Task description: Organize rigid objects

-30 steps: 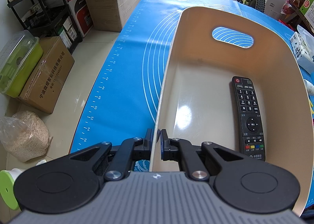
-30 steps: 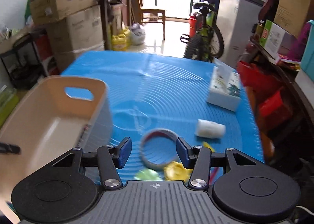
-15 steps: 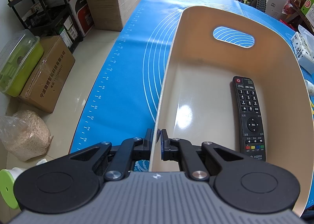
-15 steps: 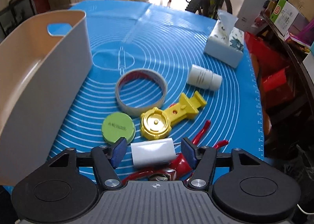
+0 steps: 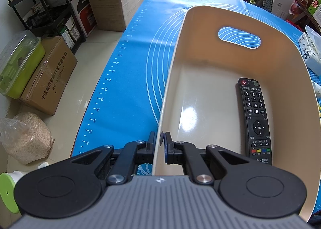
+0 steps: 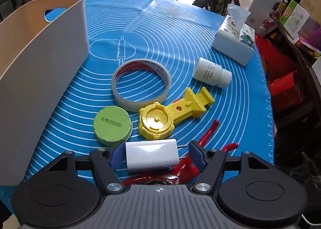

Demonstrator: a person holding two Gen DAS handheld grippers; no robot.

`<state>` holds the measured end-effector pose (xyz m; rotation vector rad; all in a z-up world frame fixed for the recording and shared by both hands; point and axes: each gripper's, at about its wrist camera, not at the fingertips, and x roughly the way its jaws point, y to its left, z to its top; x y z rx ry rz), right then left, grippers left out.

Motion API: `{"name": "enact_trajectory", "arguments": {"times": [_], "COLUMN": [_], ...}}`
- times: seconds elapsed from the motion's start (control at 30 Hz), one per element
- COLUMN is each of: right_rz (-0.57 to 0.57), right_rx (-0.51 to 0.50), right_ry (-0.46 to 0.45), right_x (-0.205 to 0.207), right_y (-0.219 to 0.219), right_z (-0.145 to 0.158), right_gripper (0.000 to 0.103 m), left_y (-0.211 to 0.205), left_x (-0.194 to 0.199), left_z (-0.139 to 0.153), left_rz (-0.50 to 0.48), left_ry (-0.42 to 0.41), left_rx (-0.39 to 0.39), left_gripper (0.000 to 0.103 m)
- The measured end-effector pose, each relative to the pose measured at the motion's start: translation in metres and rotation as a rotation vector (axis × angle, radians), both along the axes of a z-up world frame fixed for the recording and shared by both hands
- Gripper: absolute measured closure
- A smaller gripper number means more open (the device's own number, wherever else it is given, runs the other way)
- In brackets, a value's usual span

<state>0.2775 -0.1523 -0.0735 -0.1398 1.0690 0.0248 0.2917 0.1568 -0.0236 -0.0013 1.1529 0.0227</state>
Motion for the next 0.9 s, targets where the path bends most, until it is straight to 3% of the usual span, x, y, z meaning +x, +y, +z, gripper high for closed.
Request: {"name": "enact_trajectory", "arguments": {"times": [0.9], "right_rz": [-0.011], "right_rx": [-0.022], "right_ry": [-0.094], "right_x": [-0.013], "right_y": [0.005], "right_z": [0.028], "right_gripper": [0.035], "left_y": [0.000], "left_x": [0.000], "left_z": [0.000], "left_rz": [0.001], "left_ry": [0.000], "left_rx": [-0.002], "left_gripper": [0.093]}}
